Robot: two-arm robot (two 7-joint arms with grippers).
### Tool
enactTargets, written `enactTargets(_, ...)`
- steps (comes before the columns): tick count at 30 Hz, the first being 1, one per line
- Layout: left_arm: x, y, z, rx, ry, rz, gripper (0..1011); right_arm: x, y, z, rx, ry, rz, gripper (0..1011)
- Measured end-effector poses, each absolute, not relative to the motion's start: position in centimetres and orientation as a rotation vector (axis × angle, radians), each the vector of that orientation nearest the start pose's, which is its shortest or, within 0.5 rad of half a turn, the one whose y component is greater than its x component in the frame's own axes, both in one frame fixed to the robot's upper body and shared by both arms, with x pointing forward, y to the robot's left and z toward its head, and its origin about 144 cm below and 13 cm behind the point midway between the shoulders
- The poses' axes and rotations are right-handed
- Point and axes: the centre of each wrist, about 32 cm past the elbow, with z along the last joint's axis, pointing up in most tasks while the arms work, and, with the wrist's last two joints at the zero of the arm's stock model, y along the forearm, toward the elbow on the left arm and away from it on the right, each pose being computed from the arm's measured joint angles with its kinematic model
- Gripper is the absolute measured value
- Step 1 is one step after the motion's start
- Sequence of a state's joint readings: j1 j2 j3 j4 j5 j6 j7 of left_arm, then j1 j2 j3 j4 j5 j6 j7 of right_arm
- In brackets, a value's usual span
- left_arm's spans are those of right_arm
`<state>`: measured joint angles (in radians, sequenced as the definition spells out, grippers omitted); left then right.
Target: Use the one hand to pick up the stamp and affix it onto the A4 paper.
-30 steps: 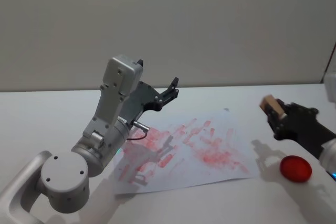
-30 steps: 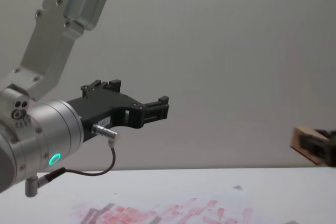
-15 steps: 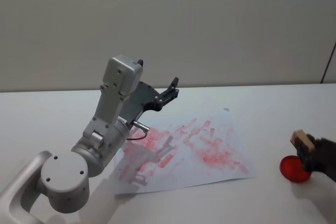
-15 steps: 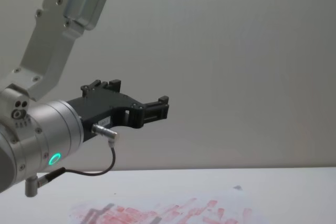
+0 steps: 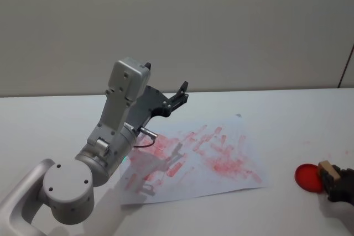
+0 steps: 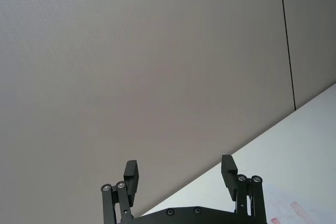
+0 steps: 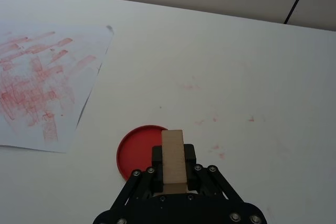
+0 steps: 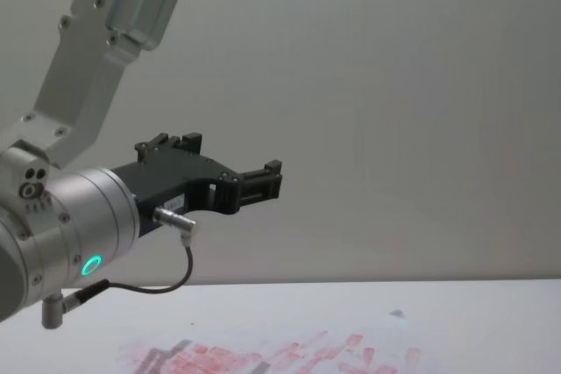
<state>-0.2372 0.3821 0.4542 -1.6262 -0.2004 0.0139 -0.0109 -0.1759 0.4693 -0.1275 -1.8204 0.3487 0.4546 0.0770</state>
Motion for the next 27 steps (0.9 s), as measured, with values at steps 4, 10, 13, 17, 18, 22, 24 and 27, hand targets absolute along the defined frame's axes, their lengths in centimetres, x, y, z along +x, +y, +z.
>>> enactTargets(4,49.20,19.84,120.44,0.061,-0.268,1.124,1001,40.64,-29.15,116.76,-0.440,0.254,-1.261,217)
enactTargets(10,49.20,19.84,120.44,0.061,-0.268,1.124,1001,41.00,-29.07,116.61,-0.443,0.236,-1.246,217)
enactTargets(13,49.20,19.84,120.44,0.061,-0.268,1.124,1001,41.16,-29.02,116.58,-0.443,0.229,-1.240,217)
enactTargets(17,49.20,19.84,120.44,0.061,-0.268,1.124,1001,41.31,-28.96,116.54,-0.444,0.223,-1.234,244)
enactTargets(18,49.20,19.84,120.44,0.061,-0.268,1.124,1001,41.36,-28.95,116.52,-0.444,0.221,-1.232,276)
enactTargets(22,49.20,19.84,120.44,0.061,-0.268,1.124,1001,41.46,-28.90,116.51,-0.444,0.216,-1.228,382)
enactTargets(24,49.20,19.84,120.44,0.061,-0.268,1.124,1001,41.50,-28.89,116.51,-0.443,0.214,-1.226,441)
enactTargets(27,49.20,19.84,120.44,0.061,-0.268,1.124,1001,41.56,-28.88,116.51,-0.443,0.211,-1.224,537)
